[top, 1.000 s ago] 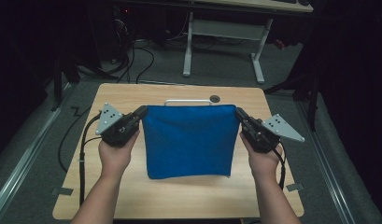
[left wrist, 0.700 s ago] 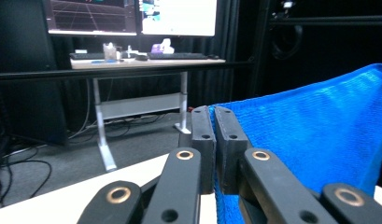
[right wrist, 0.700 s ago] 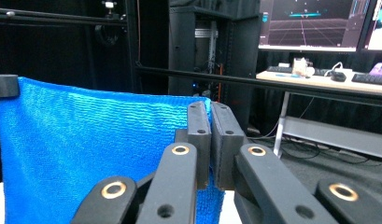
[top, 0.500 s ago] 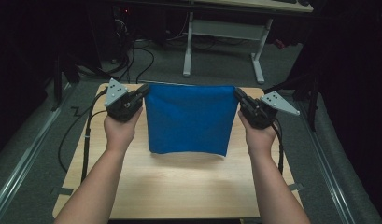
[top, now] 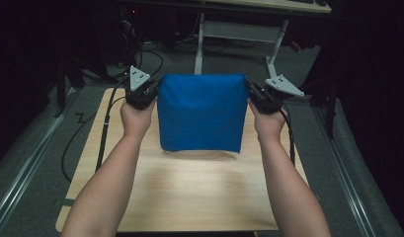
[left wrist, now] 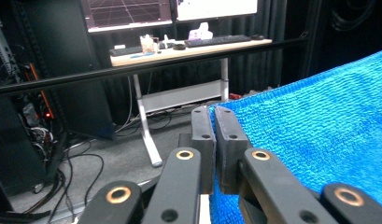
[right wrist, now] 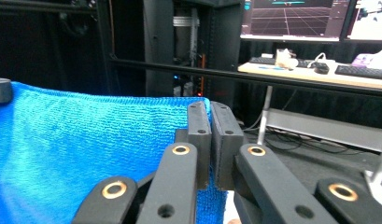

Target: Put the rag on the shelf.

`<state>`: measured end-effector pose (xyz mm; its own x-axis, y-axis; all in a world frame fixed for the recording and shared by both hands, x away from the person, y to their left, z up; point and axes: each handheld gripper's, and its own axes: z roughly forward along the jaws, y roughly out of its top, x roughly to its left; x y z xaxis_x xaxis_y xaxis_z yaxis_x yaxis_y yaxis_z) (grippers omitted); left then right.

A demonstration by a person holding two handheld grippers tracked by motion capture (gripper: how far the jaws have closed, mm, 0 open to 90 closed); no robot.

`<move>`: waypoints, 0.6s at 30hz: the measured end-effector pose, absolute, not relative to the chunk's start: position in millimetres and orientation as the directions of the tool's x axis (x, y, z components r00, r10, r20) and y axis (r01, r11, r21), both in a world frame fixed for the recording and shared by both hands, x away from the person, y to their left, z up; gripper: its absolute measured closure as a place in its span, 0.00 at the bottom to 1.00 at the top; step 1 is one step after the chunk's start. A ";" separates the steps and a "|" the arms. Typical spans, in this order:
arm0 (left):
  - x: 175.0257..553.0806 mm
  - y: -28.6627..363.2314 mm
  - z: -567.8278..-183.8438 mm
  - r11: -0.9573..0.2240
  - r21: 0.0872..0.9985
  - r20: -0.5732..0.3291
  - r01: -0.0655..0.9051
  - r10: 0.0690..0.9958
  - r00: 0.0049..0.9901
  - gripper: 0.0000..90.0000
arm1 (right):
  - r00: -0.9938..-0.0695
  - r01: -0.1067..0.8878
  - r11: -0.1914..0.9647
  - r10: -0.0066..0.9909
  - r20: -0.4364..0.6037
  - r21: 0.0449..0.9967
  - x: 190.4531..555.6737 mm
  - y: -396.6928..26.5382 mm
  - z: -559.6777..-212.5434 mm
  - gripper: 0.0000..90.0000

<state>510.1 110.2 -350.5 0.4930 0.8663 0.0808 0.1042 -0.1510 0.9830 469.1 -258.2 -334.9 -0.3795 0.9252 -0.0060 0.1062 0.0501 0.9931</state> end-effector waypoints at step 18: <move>532.1 111.3 -399.9 -0.202 0.942 0.040 0.267 0.860 0.509 0.97 | -0.349 0.240 0.150 0.935 -0.059 0.959 502.5 -249.8 -383.9 0.98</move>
